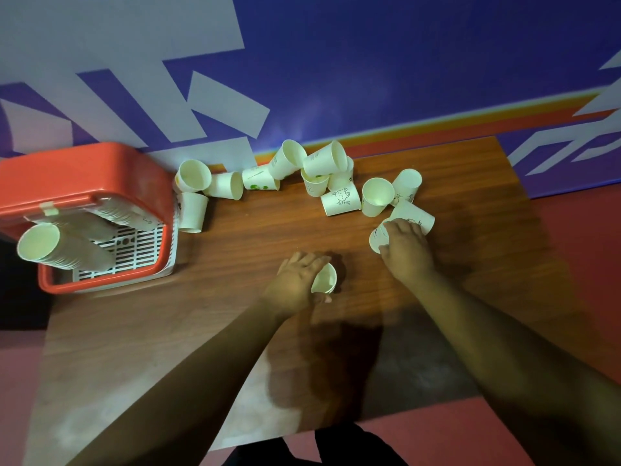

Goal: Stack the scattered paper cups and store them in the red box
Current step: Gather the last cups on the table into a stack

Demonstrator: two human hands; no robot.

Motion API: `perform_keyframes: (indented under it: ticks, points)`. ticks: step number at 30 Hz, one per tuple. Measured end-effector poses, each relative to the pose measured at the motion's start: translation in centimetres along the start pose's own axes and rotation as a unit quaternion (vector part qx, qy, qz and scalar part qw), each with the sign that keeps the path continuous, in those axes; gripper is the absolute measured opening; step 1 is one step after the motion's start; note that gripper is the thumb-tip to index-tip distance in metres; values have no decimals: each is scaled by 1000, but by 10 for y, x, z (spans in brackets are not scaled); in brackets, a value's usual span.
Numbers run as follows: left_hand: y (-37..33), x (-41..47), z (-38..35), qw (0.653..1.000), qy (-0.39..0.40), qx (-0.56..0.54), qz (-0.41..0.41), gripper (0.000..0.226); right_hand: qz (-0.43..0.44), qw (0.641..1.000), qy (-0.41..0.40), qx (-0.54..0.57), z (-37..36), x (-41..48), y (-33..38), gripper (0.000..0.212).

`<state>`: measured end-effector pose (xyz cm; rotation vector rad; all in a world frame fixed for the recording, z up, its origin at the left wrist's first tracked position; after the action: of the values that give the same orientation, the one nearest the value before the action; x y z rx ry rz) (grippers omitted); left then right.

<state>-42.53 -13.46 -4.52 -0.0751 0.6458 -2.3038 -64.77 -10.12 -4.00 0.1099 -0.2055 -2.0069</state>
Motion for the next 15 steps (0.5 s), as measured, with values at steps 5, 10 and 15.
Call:
perform_keyframes:
  ticks: [5,10,15]
  points:
    - [7,-3,-6,999,-4,-34,30,96,33,999,-15,-22,0,-9,-4,23]
    - [15,7,16,976,-75,-163,122,91,-15,971,-92,220,31,-13,-2,7]
    - [-9,28,48,912,-108,-371,136,80,-288,721,69,627,28,-16,10,7]
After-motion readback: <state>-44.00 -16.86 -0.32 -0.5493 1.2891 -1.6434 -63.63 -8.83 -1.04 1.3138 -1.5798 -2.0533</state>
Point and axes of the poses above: each hand's wrist, its own x-axis towards the middle knuckle, its own z-axis out of the back of the hand, y = z × x, the point moved 8 cm from there along x, towards the middle knuckle, and after that the axes turned 9 degrees about -y, right-handed, at the moved point
